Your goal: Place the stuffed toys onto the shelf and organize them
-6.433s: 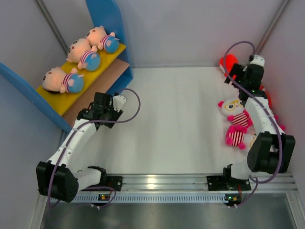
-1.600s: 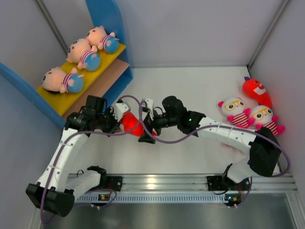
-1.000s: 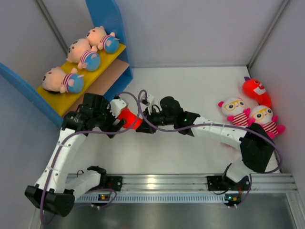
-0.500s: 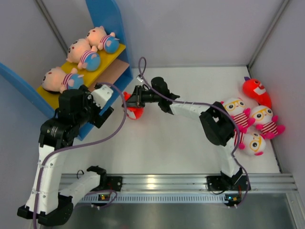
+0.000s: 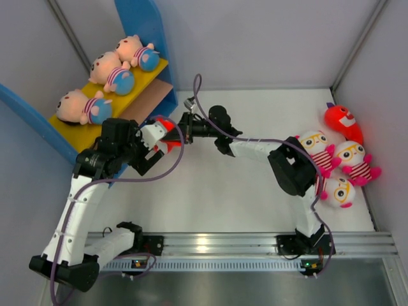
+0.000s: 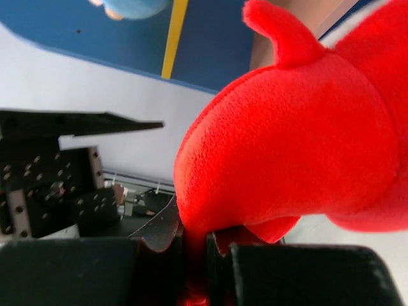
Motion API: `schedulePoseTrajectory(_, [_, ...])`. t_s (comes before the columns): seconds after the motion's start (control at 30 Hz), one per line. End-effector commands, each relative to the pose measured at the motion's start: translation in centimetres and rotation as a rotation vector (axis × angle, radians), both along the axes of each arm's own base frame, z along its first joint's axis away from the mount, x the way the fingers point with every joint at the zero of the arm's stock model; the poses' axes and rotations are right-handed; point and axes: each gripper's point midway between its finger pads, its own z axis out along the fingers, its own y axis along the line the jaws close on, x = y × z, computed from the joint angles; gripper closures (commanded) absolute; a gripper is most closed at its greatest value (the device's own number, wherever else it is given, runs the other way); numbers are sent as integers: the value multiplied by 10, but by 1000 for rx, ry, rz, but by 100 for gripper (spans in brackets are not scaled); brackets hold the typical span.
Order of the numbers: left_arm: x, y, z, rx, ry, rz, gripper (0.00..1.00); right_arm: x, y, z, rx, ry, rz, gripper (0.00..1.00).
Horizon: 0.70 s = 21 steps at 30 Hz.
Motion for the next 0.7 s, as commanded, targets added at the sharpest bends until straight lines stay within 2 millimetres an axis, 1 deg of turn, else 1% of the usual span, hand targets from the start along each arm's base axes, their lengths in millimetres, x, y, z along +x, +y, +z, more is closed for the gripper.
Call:
schedulePoseTrajectory(0.0, [19,-10,23,-6,-154,-77,2,-41,-27,94,184,-200,50,100])
schedulePoseTrajectory(0.07, [25,-10,26,35,-191,-123,2,-50,-33,95,173,-206,57,100])
schedulePoseTrajectory(0.1, [27,-11,26,42,-190,-134,2,-56,-39,106,186,-225,60,100])
schedulePoseTrajectory(0.17, [31,-15,22,51,-182,-165,2,-61,-43,105,156,-239,55,100])
schedulePoseTrajectory(0.2, [31,-18,21,48,-181,-190,2,-67,-48,116,162,-267,49,100])
schedulePoseTrajectory(0.23, [29,-28,21,38,-189,-259,2,-69,-50,118,155,-281,43,100])
schedulePoseTrajectory(0.27, [27,-33,22,26,-193,-296,2,-71,-51,114,130,-287,39,100])
schedulePoseTrajectory(0.3, [26,-38,23,18,-199,-329,2,-78,-54,124,143,-308,40,100])
schedulePoseTrajectory(0.33, [27,-42,25,17,-208,-363,2,-82,-56,126,144,-312,42,100])
schedulePoseTrajectory(0.37, [28,-49,33,-2,-228,-395,2,-86,-57,127,147,-316,48,100])
schedulePoseTrajectory(0.4, [32,-52,38,-5,-245,-404,2,-91,-60,132,156,-325,55,100])
schedulePoseTrajectory(0.43, [36,-54,38,-10,-240,-410,2,-93,-61,134,160,-329,56,100])
schedulePoseTrajectory(0.47, [39,-58,49,-23,-262,-418,2,-95,-62,133,161,-330,57,100])
schedulePoseTrajectory(0.53, [43,-64,52,-45,-258,-436,2,-97,-65,137,168,-338,54,100])
schedulePoseTrajectory(0.57, [41,-71,58,-71,-267,-468,2,-98,-66,140,173,-344,56,100])
schedulePoseTrajectory(0.63, [42,-77,59,-97,-260,-491,2,-101,-66,143,188,-350,67,100])
schedulePoseTrajectory(0.67, [41,-80,64,-112,-265,-501,2,-102,-66,145,195,-349,71,100])
